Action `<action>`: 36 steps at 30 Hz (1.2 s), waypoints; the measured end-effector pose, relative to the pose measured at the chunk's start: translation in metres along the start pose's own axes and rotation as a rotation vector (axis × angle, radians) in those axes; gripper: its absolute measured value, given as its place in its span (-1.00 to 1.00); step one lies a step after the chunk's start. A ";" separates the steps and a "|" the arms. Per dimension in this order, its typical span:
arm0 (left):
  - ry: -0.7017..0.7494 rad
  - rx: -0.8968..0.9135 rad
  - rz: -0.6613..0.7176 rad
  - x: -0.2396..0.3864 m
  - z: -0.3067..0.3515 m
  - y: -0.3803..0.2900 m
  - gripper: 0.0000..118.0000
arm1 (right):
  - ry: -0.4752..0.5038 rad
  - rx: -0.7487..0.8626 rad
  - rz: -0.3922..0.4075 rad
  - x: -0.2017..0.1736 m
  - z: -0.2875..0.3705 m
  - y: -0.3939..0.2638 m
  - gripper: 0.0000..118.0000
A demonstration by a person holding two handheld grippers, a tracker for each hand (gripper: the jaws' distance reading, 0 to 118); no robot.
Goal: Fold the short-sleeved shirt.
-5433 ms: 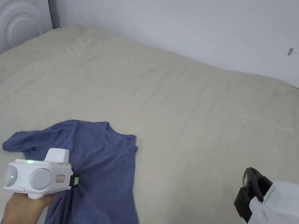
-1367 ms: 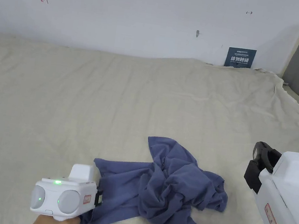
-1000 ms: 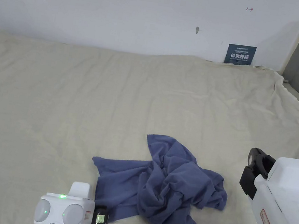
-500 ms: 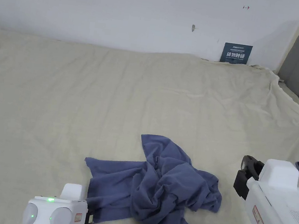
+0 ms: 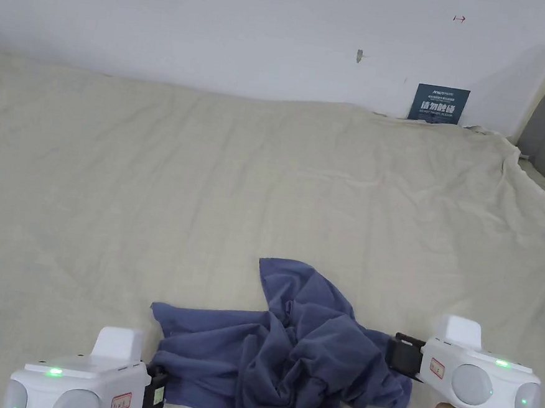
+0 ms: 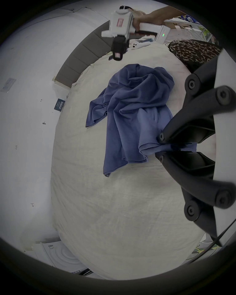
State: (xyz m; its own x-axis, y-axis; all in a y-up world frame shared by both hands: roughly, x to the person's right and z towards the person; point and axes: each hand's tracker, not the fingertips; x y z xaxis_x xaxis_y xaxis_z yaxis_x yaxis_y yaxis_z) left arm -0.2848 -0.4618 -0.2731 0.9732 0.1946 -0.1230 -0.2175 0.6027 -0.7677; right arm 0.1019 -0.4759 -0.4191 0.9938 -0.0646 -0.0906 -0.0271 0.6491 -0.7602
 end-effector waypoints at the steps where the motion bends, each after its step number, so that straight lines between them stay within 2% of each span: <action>1: -0.001 -0.001 -0.001 0.000 0.000 0.000 -0.92 | -0.004 -0.029 -0.005 0.000 -0.008 -0.001 0.55; 3: 0.000 0.000 -0.004 0.000 0.000 0.001 -0.92 | -0.011 -0.061 -0.016 -0.003 -0.020 -0.001 0.52; 5: 0.000 -0.002 -0.006 0.000 -0.001 0.001 -0.92 | -0.011 -0.101 -0.015 -0.006 -0.032 -0.001 0.41; 7: 0.000 -0.005 -0.006 -0.001 -0.001 0.002 -0.92 | -0.010 -0.141 -0.003 0.005 -0.054 0.001 0.08; 10: -0.002 -0.008 -0.004 -0.003 -0.002 0.003 -0.92 | 0.024 -0.180 0.014 -0.002 -0.058 -0.005 -0.66; 12: -0.002 -0.013 -0.007 -0.002 -0.003 0.003 -0.92 | 0.031 -0.186 0.039 -0.007 -0.058 -0.008 -0.93; 15: -0.004 -0.014 -0.022 -0.001 -0.002 0.004 -0.92 | 0.028 -0.179 0.058 -0.013 -0.048 -0.010 -0.98; 18: -0.012 -0.004 -0.025 0.000 0.002 0.006 -0.92 | 0.048 -0.101 0.066 -0.006 -0.035 -0.004 -0.99; 23: -0.030 0.026 -0.001 -0.005 0.010 0.014 -0.92 | 0.127 0.073 0.012 -0.008 0.027 0.019 -0.99; 28: -0.027 0.092 0.050 -0.024 0.028 0.048 -0.92 | 0.162 0.274 -0.010 -0.005 0.093 0.064 -0.99; 32: -0.008 0.155 0.083 -0.044 0.042 0.084 -0.92 | 0.183 0.355 -0.039 0.007 0.121 0.101 -0.99; 36: 0.045 0.249 0.111 -0.068 0.063 0.128 -0.92 | 0.169 0.418 -0.032 0.016 0.139 0.138 -0.99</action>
State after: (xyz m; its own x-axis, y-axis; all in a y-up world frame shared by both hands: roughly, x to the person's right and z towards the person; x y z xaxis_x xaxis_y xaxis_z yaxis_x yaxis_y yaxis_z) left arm -0.3840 -0.3492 -0.3238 0.9434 0.2387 -0.2301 -0.3295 0.7521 -0.5707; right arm 0.1296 -0.2818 -0.4357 0.9609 -0.1900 -0.2012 0.0839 0.8927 -0.4427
